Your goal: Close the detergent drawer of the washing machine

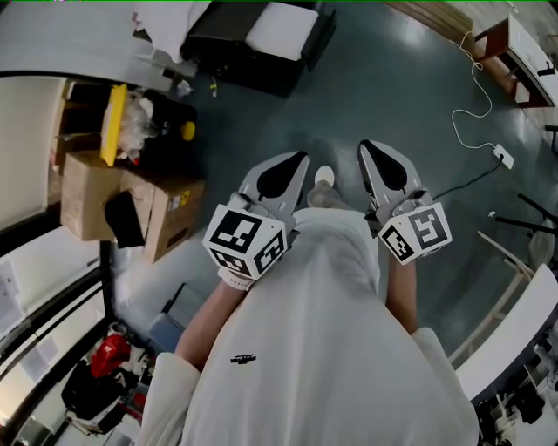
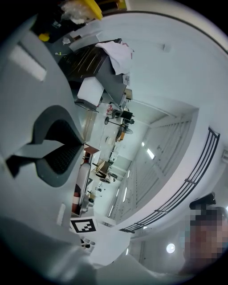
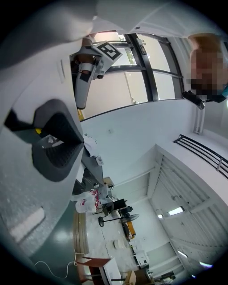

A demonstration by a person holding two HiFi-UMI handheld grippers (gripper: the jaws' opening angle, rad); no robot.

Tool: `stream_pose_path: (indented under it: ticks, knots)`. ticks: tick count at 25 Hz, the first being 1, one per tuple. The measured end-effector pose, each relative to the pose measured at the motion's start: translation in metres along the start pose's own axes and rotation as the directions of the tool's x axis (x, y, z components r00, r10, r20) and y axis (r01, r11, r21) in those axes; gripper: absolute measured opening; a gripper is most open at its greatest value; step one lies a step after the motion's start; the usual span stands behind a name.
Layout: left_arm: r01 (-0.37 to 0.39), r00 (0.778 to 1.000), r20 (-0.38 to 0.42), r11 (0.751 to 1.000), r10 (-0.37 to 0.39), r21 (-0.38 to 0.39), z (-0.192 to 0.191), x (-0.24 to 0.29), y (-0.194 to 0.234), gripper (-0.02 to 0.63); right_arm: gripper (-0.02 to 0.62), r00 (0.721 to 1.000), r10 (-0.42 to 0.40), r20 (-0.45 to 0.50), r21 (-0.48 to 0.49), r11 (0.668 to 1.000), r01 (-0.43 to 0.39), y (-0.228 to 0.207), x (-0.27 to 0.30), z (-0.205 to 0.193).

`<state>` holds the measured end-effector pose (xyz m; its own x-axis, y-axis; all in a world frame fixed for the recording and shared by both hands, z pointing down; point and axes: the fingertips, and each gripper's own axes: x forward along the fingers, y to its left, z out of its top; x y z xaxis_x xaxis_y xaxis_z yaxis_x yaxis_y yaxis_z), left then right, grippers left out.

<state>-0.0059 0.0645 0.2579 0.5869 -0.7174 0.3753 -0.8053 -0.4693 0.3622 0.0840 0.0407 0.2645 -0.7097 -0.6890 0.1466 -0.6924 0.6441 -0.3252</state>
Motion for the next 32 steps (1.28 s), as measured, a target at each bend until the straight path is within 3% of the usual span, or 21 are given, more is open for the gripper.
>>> stream_pose_path:
  ticks: [6,16,25,32]
  knots:
    - [-0.020,1.000,0.015,1.000,0.020,-0.017,0.014,0.025,0.014,0.017,0.002,1.000,0.017,-0.015,-0.008,1.000,-0.017,-0.028,0.022,0.010]
    - [-0.024,0.997,-0.068,0.998,0.019,-0.066,0.010,0.049,0.044,0.017,0.002,0.998,0.019,-0.063,0.025,1.000,-0.018,-0.039,0.057,0.005]
    - [0.061,0.990,-0.121,0.997,-0.067,-0.051,0.039,0.091,0.068,0.017,0.002,0.994,-0.105,-0.035,0.072,0.992,0.108,-0.081,0.080,0.013]
    - [0.103,0.984,-0.142,0.994,-0.107,-0.035,0.064,0.114,0.105,0.017,0.002,0.983,-0.185,-0.018,0.044,0.982,0.185,-0.108,0.124,0.030]
